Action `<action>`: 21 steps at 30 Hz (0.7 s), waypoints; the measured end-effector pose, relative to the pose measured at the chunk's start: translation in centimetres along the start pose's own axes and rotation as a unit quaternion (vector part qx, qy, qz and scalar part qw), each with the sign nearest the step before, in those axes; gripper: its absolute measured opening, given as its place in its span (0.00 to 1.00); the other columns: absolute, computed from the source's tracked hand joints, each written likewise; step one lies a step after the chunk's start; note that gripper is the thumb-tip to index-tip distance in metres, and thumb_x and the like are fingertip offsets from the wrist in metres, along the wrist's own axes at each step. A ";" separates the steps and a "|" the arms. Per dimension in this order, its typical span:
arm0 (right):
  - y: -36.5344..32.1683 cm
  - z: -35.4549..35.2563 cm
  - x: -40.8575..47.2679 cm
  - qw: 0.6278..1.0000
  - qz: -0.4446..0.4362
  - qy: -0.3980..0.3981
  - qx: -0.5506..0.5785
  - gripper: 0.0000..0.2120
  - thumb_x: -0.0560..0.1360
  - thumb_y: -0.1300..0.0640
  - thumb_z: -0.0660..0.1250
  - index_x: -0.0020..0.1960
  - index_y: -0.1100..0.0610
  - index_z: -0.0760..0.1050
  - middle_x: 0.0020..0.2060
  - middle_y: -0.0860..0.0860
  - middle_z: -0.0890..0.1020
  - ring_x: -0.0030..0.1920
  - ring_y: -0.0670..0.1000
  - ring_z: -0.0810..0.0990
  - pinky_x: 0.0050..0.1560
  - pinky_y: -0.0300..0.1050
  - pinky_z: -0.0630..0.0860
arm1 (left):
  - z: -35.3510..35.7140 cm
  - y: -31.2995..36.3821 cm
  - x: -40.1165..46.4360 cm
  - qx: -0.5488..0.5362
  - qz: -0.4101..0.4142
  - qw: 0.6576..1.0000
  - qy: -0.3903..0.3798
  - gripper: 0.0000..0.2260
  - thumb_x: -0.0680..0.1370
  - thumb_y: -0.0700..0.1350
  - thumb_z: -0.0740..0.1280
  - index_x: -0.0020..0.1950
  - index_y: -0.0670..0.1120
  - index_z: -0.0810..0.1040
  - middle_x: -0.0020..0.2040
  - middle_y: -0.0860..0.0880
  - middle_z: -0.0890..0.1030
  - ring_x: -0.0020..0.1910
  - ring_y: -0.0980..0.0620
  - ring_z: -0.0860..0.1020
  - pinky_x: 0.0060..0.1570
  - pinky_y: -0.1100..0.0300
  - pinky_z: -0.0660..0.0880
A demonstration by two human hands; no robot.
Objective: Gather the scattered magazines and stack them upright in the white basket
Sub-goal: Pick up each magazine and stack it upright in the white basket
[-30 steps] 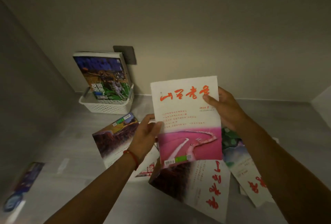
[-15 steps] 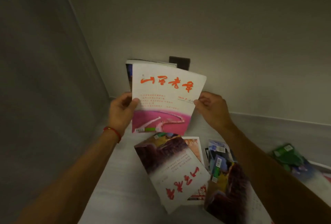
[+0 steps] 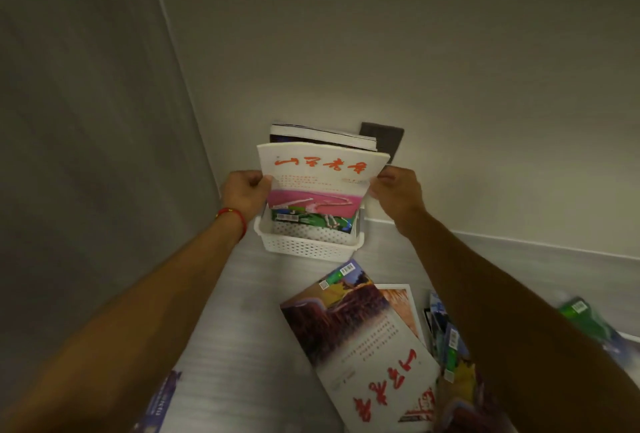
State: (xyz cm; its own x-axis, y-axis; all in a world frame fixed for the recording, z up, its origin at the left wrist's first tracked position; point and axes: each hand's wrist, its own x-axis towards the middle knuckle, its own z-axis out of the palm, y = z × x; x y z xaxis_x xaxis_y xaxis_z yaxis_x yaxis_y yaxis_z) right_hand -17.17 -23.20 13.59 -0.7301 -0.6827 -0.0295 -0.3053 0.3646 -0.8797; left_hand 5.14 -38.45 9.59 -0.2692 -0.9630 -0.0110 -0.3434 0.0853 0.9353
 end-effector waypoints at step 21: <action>19.6 -3.6 -14.7 0.871 0.109 -0.261 -0.402 0.21 0.77 0.46 0.65 0.67 0.54 0.68 0.62 0.54 0.75 0.59 0.53 0.78 0.56 0.47 0.78 | 4.1 -4.0 3.3 -0.015 -0.123 0.992 -0.025 0.27 0.75 0.40 0.70 0.73 0.41 0.68 0.72 0.42 0.72 0.70 0.43 0.72 0.70 0.50 0.70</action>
State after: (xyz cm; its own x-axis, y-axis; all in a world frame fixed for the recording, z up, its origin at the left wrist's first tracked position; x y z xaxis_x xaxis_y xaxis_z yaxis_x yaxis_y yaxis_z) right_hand -14.60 -3.71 -1.48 -0.5115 -0.6604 -0.5498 -0.6767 0.7039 -0.2160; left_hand 1.96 -40.91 4.35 -0.2250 -0.9397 -0.2575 -0.3775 -0.1596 0.9122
